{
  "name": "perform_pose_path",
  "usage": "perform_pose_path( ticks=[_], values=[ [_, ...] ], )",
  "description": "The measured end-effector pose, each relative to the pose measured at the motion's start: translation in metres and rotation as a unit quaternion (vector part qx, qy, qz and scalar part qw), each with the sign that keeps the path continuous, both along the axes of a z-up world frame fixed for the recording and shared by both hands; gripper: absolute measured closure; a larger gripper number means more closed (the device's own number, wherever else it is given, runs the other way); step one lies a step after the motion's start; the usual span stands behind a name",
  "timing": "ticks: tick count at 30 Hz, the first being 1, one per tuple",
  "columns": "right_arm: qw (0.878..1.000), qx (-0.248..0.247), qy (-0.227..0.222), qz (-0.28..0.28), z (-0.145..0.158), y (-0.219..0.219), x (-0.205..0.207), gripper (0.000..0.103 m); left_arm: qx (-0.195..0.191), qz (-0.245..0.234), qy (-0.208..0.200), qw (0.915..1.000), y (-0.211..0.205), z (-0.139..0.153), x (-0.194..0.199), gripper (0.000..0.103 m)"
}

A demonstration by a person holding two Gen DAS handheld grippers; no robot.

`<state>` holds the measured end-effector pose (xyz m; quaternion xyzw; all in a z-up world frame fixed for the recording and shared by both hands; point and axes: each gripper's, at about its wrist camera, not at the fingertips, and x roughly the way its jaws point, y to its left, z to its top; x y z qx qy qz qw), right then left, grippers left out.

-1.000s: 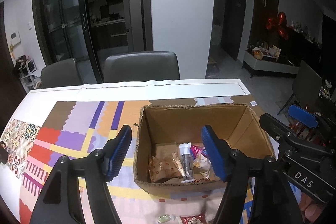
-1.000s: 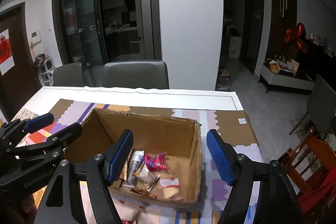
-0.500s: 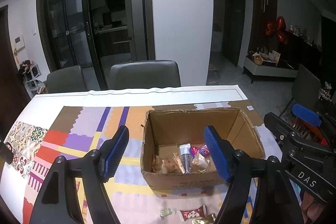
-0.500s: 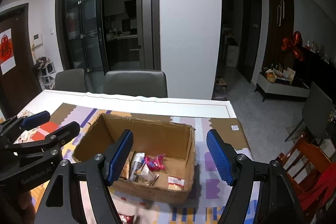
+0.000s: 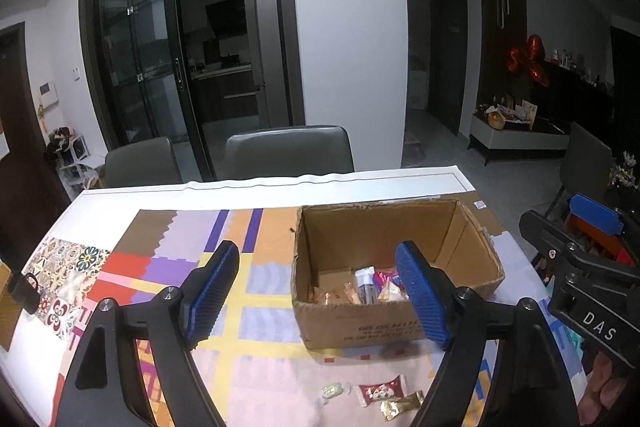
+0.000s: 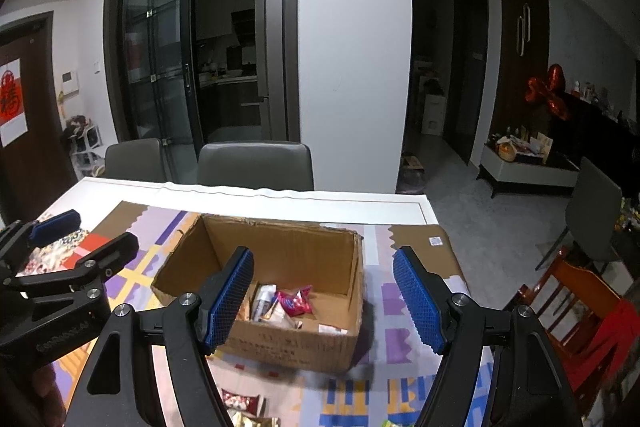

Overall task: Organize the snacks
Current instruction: 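Move both open tools back from the box toward the remaining candies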

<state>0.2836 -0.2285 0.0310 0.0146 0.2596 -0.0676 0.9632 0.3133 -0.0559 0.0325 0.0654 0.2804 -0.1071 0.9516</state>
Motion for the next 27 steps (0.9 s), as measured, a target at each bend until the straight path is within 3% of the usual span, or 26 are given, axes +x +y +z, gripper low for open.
perform_pose_path(
  ticks=[9,13,27],
  values=[
    [1.000,0.002,0.010,0.006,-0.015,0.015,-0.017,0.030,-0.003,-0.004,0.012,0.9999,0.016,-0.015,-0.011,0.022],
    [1.000,0.001,0.015,0.007,-0.025,0.021,-0.024,0.022,0.001,-0.006,0.016,0.9999,0.020,-0.024,-0.017,0.021],
    [0.999,0.003,0.030,0.012,-0.055,0.037,-0.042,0.022,0.005,-0.018,0.027,0.9995,0.032,-0.055,-0.033,0.017]
  ],
)
